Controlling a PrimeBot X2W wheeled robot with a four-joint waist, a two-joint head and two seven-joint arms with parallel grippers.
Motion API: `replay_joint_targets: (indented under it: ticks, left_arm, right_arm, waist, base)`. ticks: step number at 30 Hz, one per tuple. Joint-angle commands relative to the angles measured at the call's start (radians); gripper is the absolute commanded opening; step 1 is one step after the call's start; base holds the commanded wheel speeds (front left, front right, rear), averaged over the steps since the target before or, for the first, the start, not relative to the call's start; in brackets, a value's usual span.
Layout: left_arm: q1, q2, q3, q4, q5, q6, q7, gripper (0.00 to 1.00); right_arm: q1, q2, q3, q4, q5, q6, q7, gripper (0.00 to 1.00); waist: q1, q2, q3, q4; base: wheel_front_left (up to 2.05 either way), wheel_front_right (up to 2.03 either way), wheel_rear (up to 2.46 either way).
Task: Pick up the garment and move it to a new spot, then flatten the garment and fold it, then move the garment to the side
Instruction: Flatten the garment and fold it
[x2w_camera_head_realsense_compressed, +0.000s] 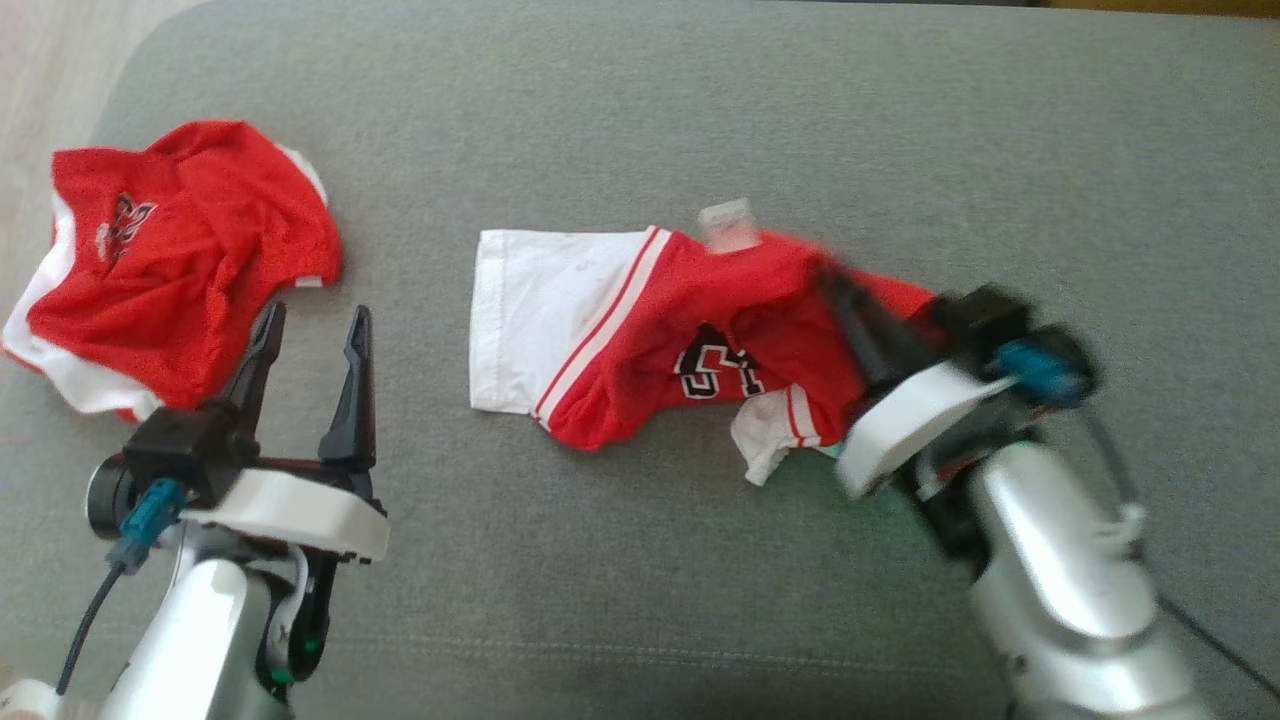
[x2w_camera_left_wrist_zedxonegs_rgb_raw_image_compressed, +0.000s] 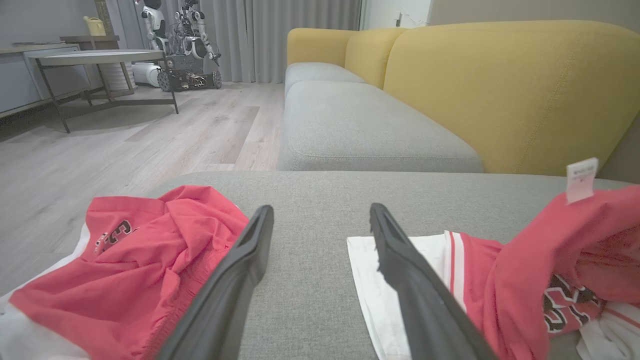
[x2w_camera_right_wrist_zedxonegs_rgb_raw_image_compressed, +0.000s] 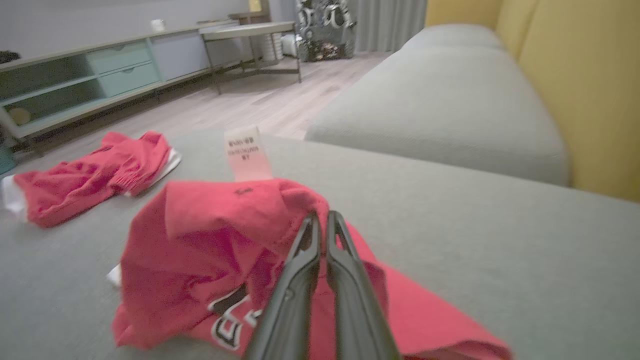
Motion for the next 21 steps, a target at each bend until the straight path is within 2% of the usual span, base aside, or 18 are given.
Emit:
replay_joint_targets:
  ticks: [1,7,12,15,18,21]
  left_arm:
    - [-0.020,0.019,0.049,-0.036,0.013,-0.002,-0.012,1.00]
    - [-0.022,0.016,0.061,-0.047,0.020,-0.006,-0.012,1.00]
    - [-0.030,0.014,0.064,-0.050,0.026,-0.011,-0.012,1.00]
    - [-0.037,0.011,0.066,-0.051,0.030,-0.016,-0.012,1.00]
    - [-0.043,0.003,0.066,-0.048,0.035,-0.023,-0.012,1.00]
    - [-0.045,-0.001,0.069,-0.044,0.036,-0.028,-0.012,1.00]
  right_arm:
    - [-0.003,0.007,-0.049,-0.087,-0.041,-0.001,0.016,0.00]
    - [0.022,-0.034,-0.232,-0.226,-0.108,-0.001,0.100,0.00]
    - [0.006,-0.072,-0.313,-0.238,-0.099,-0.001,0.121,0.00]
    - [-0.007,-0.096,-0.341,-0.198,-0.088,-0.001,0.128,0.00]
    - [0.000,-0.121,-0.347,-0.077,-0.091,-0.001,0.130,0.00]
    - [0.006,-0.117,-0.354,0.012,-0.095,-0.001,0.114,0.00]
  waist:
    - [0.0000,0.0000,-0.007,-0.016]
    - [0.0000,0.0000,0.002,-0.036]
    - [0.0000,0.0000,0.019,-0.039]
    - [0.0000,0.0000,0.031,-0.039]
    - [0.0000,0.0000,0.042,-0.034]
    - [0.0000,0.0000,0.045,-0.032]
  base:
    - [0.00,0.00,0.00]
    - [0.00,0.00,0.00]
    - [0.00,0.00,0.00]
    - [0.00,0.00,0.00]
    - [0.00,0.00,0.00]
    - [0.00,0.00,0.00]
